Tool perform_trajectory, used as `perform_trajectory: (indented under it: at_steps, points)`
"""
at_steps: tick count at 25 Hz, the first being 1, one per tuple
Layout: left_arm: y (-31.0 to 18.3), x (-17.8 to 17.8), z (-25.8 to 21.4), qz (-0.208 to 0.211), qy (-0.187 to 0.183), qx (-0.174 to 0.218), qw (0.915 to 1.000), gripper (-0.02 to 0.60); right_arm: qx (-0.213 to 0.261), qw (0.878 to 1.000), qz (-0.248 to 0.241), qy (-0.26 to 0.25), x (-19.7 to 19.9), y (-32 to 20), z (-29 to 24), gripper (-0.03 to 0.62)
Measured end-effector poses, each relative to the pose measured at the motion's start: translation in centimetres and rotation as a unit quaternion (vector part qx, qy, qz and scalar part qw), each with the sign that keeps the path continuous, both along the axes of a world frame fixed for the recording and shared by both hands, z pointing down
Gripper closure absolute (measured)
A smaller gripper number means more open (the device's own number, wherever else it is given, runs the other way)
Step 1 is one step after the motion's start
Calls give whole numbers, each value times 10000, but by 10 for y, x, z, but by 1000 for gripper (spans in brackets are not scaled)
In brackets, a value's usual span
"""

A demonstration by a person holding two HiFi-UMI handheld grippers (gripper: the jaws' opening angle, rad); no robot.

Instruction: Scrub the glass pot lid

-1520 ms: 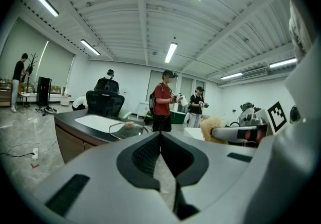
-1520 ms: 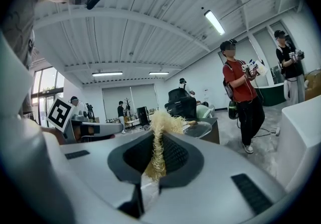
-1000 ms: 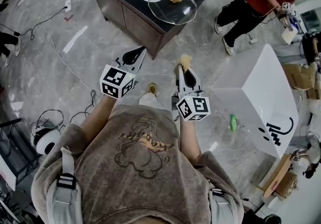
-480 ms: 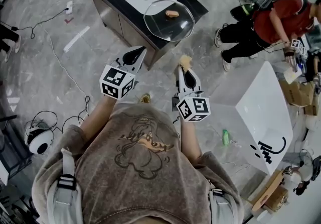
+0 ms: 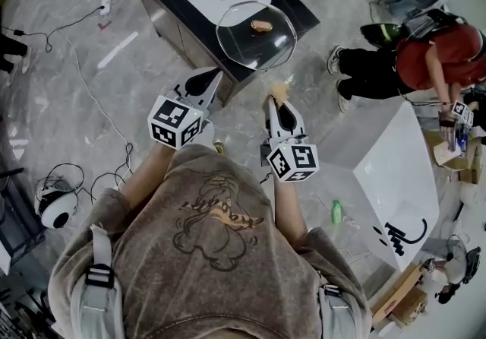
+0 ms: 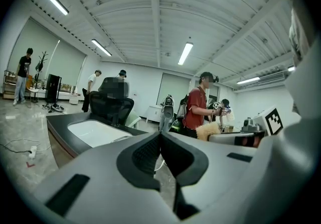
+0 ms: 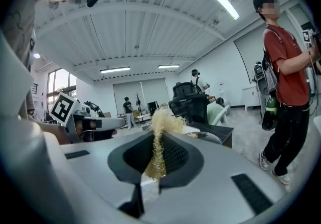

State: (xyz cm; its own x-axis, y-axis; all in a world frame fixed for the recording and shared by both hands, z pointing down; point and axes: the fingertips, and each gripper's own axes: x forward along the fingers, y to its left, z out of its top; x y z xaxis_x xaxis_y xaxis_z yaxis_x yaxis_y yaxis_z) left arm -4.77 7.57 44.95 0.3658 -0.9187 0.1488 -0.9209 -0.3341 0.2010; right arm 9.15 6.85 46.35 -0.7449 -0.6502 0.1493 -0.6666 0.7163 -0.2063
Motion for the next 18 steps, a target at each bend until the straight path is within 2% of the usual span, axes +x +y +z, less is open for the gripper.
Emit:
perform_trajectory:
  at_steps: [18]
  points:
    - [-117,-34,9,434,-3,-140,9990,565,-120,9996,267,35,-36,-103,8,553]
